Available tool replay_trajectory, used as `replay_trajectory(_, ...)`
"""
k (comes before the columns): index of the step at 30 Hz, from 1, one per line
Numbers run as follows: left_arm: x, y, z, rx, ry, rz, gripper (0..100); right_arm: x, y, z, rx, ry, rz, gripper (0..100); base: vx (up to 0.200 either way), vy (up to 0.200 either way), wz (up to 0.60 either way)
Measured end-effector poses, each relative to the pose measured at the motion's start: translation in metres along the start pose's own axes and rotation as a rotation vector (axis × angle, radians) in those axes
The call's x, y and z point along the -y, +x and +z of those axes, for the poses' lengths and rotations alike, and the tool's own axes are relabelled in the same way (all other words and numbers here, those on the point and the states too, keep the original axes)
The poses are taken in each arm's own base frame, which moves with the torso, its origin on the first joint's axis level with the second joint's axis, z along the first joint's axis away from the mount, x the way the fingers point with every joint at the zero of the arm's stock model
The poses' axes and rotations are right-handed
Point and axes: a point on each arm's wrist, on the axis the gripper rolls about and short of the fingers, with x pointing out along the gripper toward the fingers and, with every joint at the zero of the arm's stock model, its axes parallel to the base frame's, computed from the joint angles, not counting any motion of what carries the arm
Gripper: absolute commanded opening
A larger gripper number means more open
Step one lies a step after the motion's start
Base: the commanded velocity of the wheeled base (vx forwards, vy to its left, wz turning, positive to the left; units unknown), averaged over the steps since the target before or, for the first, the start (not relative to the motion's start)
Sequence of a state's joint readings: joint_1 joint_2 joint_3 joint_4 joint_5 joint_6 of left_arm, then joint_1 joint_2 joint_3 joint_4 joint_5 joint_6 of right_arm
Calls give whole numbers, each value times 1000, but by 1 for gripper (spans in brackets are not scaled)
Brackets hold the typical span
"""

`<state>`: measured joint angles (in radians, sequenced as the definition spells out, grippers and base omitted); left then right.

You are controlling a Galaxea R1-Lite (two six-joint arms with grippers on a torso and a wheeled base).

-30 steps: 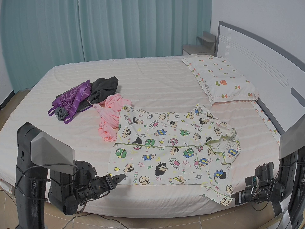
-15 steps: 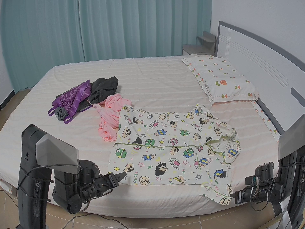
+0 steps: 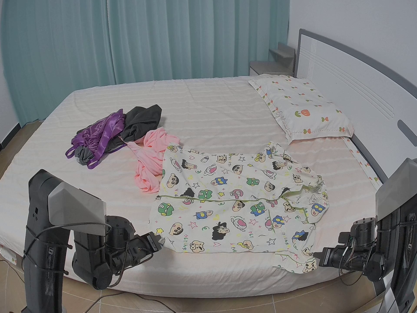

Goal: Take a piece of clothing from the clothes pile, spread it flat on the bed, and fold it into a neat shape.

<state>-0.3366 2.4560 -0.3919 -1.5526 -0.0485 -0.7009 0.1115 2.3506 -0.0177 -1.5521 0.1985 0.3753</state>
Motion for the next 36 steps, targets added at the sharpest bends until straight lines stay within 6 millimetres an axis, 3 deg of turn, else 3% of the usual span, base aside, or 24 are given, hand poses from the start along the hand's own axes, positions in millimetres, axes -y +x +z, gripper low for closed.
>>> replay_trajectory(6, 7, 11, 15, 129, -82, 20, 0, -3, -4, 6, 36, 90, 13, 0, 0, 0, 0)
replay_trajectory(21, 18, 29, 64, 381, -166, -12, 0, -19, 0, 45, 227, 131, 107, 0, 0, 0, 0)
replay_trajectory(28, 12, 38, 65, 395, -171, -1, 0, -23, -2, 35, 181, 108, 112, 0, 0, 0, 0)
replay_trajectory(29, 12, 39, 65, 396, -171, 1, 0, -23, -3, 32, 167, 102, 109, 100, 0, 0, 0)
replay_trajectory(36, 7, 44, 67, 406, -174, 5, 0, -20, -1, 1, 12, -24, 66, 100, 0, 0, 0)
